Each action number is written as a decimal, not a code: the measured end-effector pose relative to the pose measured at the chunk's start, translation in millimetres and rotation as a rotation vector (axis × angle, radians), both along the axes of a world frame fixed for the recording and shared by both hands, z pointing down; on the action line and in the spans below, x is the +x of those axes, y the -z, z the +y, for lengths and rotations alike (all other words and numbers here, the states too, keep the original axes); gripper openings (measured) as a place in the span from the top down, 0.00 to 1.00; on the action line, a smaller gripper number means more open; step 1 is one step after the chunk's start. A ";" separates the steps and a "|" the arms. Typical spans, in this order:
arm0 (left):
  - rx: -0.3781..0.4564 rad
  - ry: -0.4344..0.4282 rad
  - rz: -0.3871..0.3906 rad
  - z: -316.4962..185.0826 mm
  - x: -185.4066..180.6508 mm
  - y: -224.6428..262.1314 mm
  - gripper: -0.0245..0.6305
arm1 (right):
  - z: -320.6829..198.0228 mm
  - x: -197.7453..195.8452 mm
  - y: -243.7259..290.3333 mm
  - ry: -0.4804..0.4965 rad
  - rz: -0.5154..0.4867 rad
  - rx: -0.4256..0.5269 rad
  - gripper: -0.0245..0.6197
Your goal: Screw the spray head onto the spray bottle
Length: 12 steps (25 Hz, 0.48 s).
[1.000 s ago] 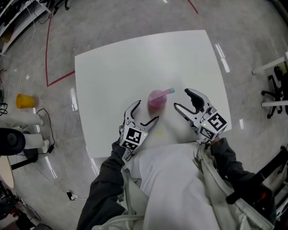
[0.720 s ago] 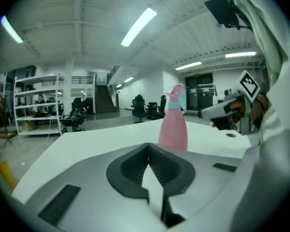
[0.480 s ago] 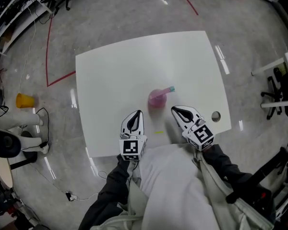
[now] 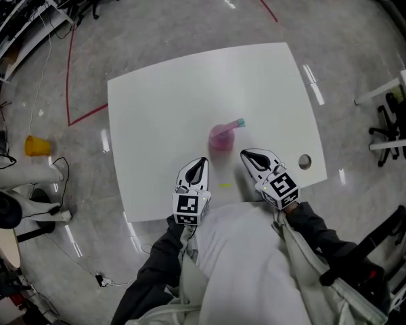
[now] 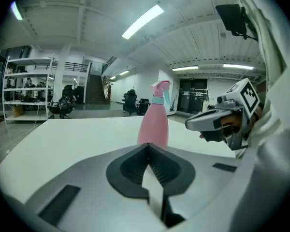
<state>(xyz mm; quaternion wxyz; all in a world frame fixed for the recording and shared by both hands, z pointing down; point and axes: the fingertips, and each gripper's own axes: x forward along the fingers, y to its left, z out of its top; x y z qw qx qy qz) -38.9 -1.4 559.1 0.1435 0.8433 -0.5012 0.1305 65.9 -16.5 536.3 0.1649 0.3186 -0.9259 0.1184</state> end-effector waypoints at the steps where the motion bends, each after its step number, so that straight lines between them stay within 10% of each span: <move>1: -0.004 0.000 0.002 0.1 0.2 -0.8 0.95 | 0.5 -0.3 -1.2 0.005 0.005 -0.002 0.97; 12: -0.047 0.019 0.016 1.4 -0.5 -7.7 0.95 | 3.6 -2.6 -10.0 0.039 0.030 -0.025 0.97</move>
